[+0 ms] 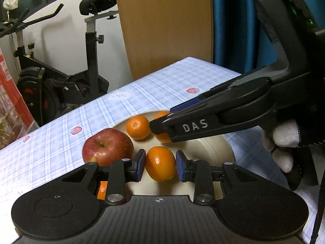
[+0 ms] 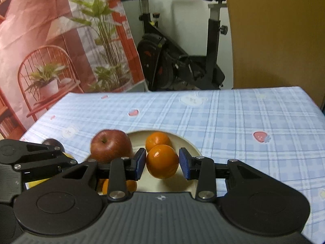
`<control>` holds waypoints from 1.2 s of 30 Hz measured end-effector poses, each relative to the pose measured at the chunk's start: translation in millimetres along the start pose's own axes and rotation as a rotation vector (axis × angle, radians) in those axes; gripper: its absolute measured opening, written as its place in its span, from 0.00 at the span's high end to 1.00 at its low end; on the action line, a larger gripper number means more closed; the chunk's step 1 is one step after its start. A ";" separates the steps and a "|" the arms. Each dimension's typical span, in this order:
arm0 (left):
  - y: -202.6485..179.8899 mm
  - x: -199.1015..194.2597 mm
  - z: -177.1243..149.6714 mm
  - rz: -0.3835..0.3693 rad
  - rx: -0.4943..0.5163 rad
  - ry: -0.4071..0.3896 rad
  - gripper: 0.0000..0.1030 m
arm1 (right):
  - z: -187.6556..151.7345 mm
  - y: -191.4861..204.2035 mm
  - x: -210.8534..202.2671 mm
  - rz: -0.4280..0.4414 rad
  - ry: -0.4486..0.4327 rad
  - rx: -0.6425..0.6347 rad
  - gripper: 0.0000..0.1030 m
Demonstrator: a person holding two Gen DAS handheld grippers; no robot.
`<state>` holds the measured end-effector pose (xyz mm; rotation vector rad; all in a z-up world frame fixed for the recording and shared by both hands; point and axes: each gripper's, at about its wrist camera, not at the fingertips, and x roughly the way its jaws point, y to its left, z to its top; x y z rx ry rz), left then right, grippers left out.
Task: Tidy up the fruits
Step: 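Lift both tangerines and carry them over the beige plate with both grippers, then open the left gripper to drop its tangerine while the right gripper releases its tangerine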
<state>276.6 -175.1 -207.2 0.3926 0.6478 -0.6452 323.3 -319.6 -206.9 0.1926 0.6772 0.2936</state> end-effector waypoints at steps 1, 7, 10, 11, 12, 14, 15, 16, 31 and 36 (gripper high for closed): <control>-0.1 2.6 -0.4 0.001 -0.003 0.004 0.67 | -0.5 -1.4 1.7 0.002 0.002 0.002 0.63; -0.8 10.5 1.1 0.017 -0.006 0.013 0.67 | -0.3 -6.3 8.2 -0.001 0.004 0.022 0.63; -2.5 12.7 3.1 0.027 0.003 0.016 0.67 | 1.2 -6.0 8.9 -0.003 0.003 0.020 0.63; -2.5 13.7 5.0 0.031 0.011 0.016 0.67 | 1.7 -6.0 9.5 -0.003 0.003 0.021 0.63; -1.9 13.6 5.2 0.034 0.014 0.016 0.67 | 2.1 -6.0 10.2 -0.004 0.002 0.022 0.63; 0.7 13.1 5.7 0.036 0.004 0.017 0.67 | 2.7 -6.0 10.7 -0.005 0.003 0.024 0.63; 1.4 14.1 6.8 0.037 0.001 0.018 0.67 | 2.5 -6.0 10.8 -0.006 0.004 0.023 0.63; 1.9 14.6 7.4 0.037 0.002 0.019 0.67 | 2.7 -6.0 11.2 -0.006 0.005 0.023 0.63; -0.4 2.8 15.5 0.034 -0.008 0.008 0.48 | 8.6 -4.6 -15.6 -0.025 -0.029 0.027 0.61; 4.1 -11.0 17.4 0.040 -0.036 -0.007 0.48 | 10.8 5.6 -31.3 -0.028 -0.047 0.017 0.61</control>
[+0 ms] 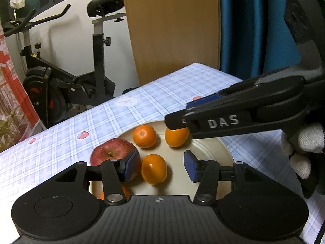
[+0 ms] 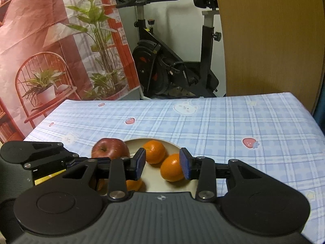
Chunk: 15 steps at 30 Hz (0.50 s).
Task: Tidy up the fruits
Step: 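Open the left gripper to drop its tangerine while the right gripper releases its tangerine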
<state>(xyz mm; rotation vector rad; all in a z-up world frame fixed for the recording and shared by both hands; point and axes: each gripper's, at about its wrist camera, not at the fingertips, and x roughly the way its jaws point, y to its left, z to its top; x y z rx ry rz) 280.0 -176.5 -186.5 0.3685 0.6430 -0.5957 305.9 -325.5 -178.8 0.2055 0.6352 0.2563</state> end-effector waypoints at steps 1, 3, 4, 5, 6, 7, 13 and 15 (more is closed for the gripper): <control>-0.1 -2.9 -0.2 0.002 -0.004 -0.003 0.48 | 0.2 1.0 -2.9 -0.001 -0.003 0.001 0.61; 1.4 -10.2 -1.1 0.003 -0.015 -0.008 0.48 | -0.7 3.5 -9.9 -0.003 -0.011 0.006 0.61; 2.5 -14.8 -2.1 0.003 -0.024 -0.012 0.48 | -0.4 5.2 -12.9 -0.003 -0.014 0.006 0.61; 3.0 -19.2 -2.8 0.003 -0.035 -0.016 0.48 | -0.6 7.1 -15.9 -0.004 -0.017 0.006 0.61; 4.4 -24.4 -4.8 0.002 -0.048 -0.021 0.48 | -1.5 9.4 -19.3 -0.004 -0.019 0.004 0.61; 5.8 -30.6 -7.6 -0.001 -0.062 -0.024 0.48 | -2.6 11.5 -22.3 -0.005 -0.022 0.003 0.61; 17.9 -64.1 -22.1 -0.015 -0.112 -0.037 0.48 | -13.4 27.7 -35.4 -0.015 -0.019 -0.003 0.61; 27.6 -77.6 -28.2 -0.019 -0.142 -0.045 0.48 | -18.2 34.9 -39.6 -0.018 -0.019 -0.004 0.61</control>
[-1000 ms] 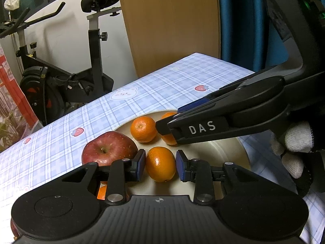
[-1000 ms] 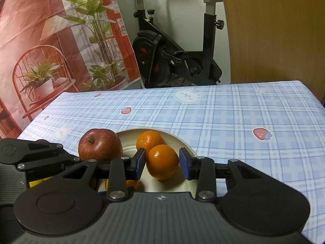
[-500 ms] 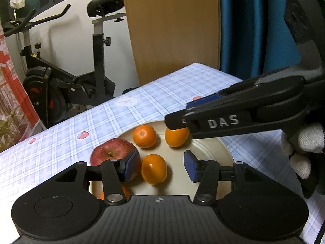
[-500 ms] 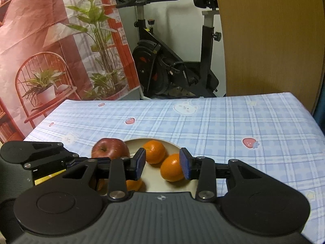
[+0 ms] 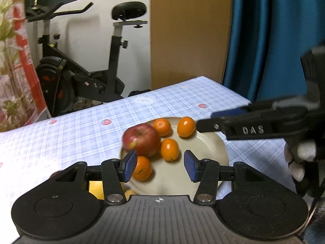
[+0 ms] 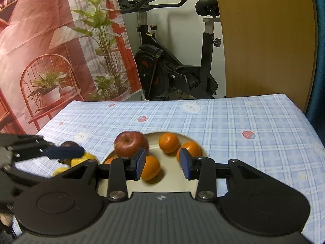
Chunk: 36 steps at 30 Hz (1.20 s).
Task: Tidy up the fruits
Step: 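Open the left gripper to drop its tangerine while the right gripper releases its tangerine, then withdraw both open grippers from the plate back toward the fruit pile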
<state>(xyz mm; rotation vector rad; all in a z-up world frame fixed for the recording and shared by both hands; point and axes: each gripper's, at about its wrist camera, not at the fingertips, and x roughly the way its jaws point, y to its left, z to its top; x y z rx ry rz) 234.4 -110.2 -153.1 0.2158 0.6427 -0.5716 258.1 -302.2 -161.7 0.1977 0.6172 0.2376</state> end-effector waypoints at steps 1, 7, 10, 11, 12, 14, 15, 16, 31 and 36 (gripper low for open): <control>4.2 -5.7 -1.3 0.001 -0.013 -0.004 0.48 | -2.3 3.2 -2.2 0.003 -0.001 0.001 0.61; 36.0 -41.0 -11.8 0.046 -0.086 -0.040 0.48 | -14.6 25.1 -10.0 0.032 -0.007 0.010 0.61; 49.1 -51.3 -17.6 0.065 -0.125 -0.042 0.48 | -20.7 36.7 -11.1 0.049 -0.005 0.010 0.61; 52.1 -54.8 -19.7 0.067 -0.134 -0.043 0.48 | -22.7 40.7 -11.4 0.054 -0.004 0.009 0.61; 55.1 -57.5 -21.4 0.068 -0.141 -0.044 0.48 | -25.5 44.6 -12.3 0.061 -0.004 0.010 0.61; 57.8 -63.3 -26.4 0.075 -0.146 -0.045 0.48 | -30.2 51.6 -13.1 0.073 -0.003 0.012 0.61; 57.1 -65.2 -27.7 0.084 -0.147 -0.040 0.48 | -33.4 54.9 -13.4 0.078 -0.001 0.014 0.61; 56.8 -66.1 -30.1 0.094 -0.147 -0.034 0.48 | -36.8 58.3 -13.6 0.083 0.002 0.016 0.61; 58.3 -87.5 -75.7 0.106 -0.228 -0.026 0.48 | -90.0 105.5 -29.8 0.166 0.081 0.005 0.61; 53.4 -89.2 -88.2 0.095 -0.227 -0.021 0.48 | -95.3 113.2 -28.4 0.164 0.092 -0.028 0.61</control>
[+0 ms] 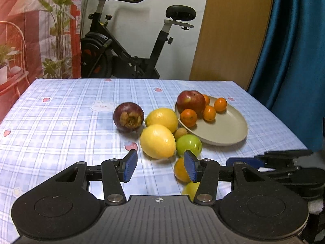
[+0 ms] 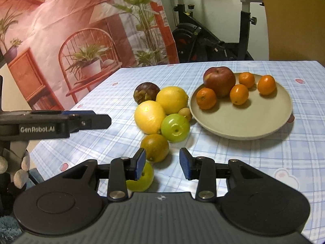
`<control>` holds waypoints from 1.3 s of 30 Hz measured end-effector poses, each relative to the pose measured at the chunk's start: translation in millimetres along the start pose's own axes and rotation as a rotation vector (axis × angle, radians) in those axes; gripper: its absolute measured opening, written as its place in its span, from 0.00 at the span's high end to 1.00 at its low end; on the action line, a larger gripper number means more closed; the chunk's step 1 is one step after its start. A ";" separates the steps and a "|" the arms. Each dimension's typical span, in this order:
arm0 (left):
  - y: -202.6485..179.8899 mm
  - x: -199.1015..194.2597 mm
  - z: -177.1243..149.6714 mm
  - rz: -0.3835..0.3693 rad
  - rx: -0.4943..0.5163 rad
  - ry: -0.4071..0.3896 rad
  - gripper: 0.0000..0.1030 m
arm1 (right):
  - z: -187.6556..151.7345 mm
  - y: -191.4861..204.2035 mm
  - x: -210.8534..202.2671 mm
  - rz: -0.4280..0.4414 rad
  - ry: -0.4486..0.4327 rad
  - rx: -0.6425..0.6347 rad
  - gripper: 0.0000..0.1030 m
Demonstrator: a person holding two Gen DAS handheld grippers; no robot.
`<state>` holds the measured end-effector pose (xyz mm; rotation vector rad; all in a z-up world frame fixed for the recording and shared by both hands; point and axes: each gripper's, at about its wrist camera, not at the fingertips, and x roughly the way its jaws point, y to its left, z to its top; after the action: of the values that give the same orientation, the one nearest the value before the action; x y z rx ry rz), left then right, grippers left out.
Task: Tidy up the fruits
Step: 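Withdraw both open grippers from the plate back toward the fruit pile, then move the left gripper down around the green apple in the pile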
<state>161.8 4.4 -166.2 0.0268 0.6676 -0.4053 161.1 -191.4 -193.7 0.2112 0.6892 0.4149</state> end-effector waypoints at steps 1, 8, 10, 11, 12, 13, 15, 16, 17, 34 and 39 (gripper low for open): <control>-1.3 0.3 -1.5 -0.003 0.007 0.002 0.48 | -1.0 1.2 0.6 0.000 0.002 -0.004 0.61; 0.4 6.7 -9.3 -0.024 -0.007 0.015 0.48 | -7.4 -6.2 8.3 0.020 0.056 0.030 0.61; 2.6 8.5 -11.3 -0.020 -0.017 0.023 0.48 | -9.1 -6.1 8.3 0.031 0.062 0.029 0.61; 3.5 9.0 -11.8 -0.016 -0.019 0.027 0.48 | -9.4 -5.7 8.0 0.038 0.063 0.027 0.61; 4.3 9.4 -12.0 -0.014 -0.023 0.029 0.48 | -9.1 -4.6 7.7 0.043 0.062 0.023 0.60; 5.1 9.7 -12.5 -0.014 -0.027 0.030 0.48 | -8.8 -3.5 7.8 0.046 0.059 0.018 0.60; 4.9 10.5 -12.4 -0.012 -0.028 0.033 0.48 | -8.4 -1.2 7.5 0.051 0.056 0.008 0.60; 4.4 10.6 -12.5 -0.013 -0.026 0.035 0.48 | -8.6 -0.6 7.2 0.053 0.055 0.005 0.60; 3.7 10.7 -12.5 -0.015 -0.025 0.037 0.48 | -8.7 -0.7 6.9 0.053 0.055 0.004 0.60; -14.1 16.8 -23.8 -0.119 0.027 0.092 0.34 | -13.4 -20.7 7.7 -0.014 0.075 0.062 0.60; -15.5 19.5 -26.3 -0.125 0.034 0.107 0.34 | -14.4 -19.0 8.7 -0.012 0.080 0.054 0.60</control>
<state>154.2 -12.9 -197.1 0.0394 0.7703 -0.5386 163.5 -203.9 -215.7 0.2423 0.7804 0.3950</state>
